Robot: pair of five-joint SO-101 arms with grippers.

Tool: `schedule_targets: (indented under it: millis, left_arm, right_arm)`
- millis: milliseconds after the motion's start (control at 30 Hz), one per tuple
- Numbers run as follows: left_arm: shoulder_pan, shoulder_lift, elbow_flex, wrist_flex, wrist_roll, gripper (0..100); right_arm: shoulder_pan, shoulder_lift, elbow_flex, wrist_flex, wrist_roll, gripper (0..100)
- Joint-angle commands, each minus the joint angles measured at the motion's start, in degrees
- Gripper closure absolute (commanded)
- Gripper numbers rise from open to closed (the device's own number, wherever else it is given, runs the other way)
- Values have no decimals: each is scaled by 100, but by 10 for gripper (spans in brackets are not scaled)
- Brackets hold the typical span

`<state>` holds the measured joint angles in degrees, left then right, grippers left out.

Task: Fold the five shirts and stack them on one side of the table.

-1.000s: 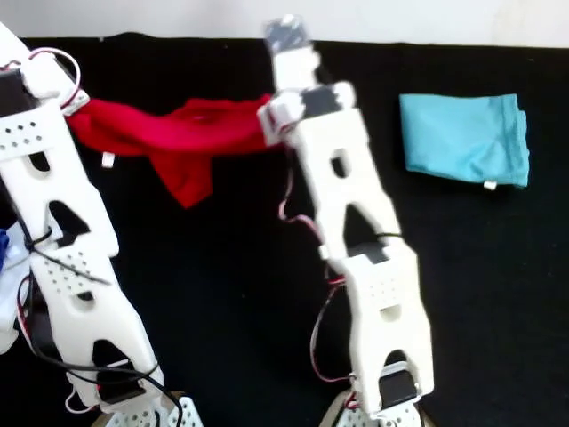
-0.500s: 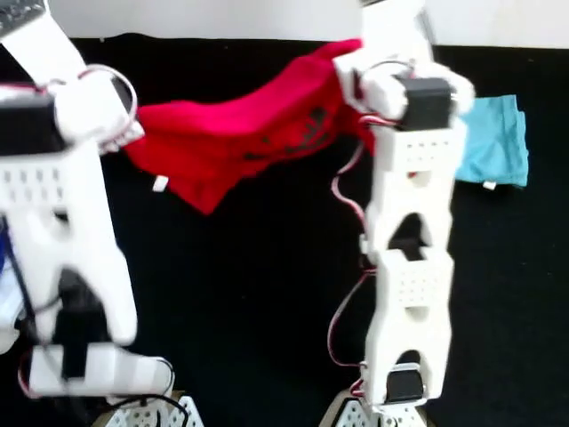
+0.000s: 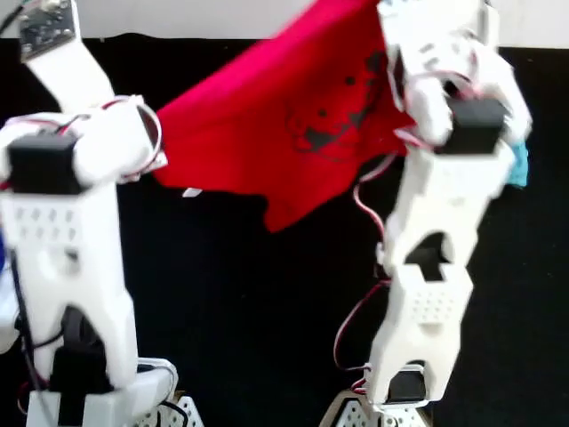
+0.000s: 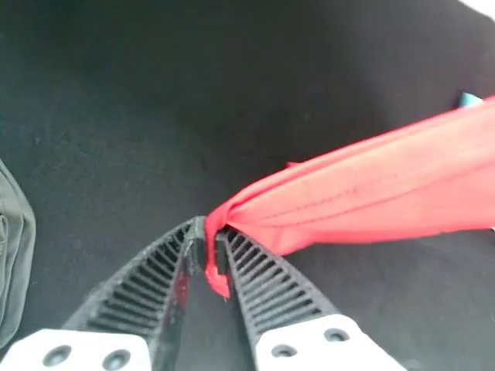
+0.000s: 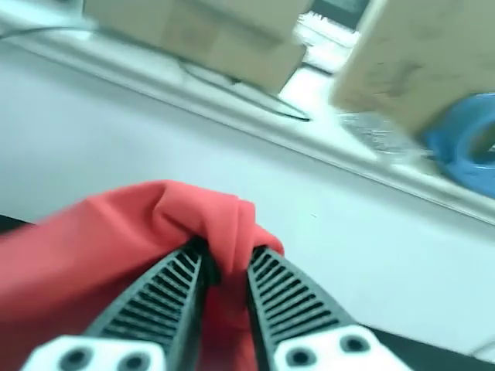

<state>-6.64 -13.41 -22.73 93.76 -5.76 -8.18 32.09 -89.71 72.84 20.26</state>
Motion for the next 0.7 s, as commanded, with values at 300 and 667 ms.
schedule_targets:
  millis: [300,667]
  left_arm:
    - [-1376,954,2791,-3042,9,992]
    - [-1648,2044,3626,-4519,26,992]
  right_arm:
    - [-1024,1824,1182,-3046,791,906]
    - [-866,637,1182,-514,70,876]
